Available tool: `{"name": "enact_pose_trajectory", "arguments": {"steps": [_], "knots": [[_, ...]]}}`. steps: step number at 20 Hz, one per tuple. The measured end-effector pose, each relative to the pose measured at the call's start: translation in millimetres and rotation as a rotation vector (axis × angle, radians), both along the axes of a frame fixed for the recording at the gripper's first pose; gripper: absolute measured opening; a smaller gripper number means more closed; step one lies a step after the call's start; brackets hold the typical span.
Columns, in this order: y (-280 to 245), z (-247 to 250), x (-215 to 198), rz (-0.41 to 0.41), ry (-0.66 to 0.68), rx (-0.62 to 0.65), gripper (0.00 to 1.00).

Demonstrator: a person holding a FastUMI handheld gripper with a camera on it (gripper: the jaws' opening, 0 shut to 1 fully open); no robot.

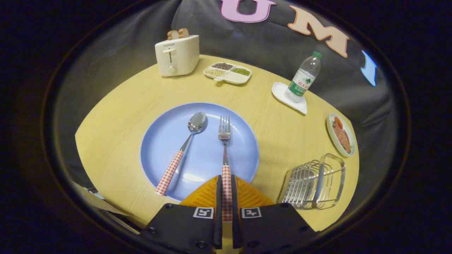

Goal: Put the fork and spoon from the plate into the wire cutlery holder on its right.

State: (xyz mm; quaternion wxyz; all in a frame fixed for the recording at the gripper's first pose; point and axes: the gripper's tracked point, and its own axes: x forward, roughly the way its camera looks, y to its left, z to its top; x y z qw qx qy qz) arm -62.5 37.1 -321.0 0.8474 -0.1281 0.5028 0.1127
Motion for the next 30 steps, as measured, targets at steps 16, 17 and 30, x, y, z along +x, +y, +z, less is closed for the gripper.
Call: {"name": "enact_pose_trajectory", "arguments": {"steps": [16, 17, 30], "knots": [[-72, 103, 22, 0.164, 0.01, 0.012, 0.14], [-80, 108, 24, 0.174, 0.016, 0.011, 0.14], [-186, 122, -11, 0.256, 0.245, -0.102, 0.14]]}}
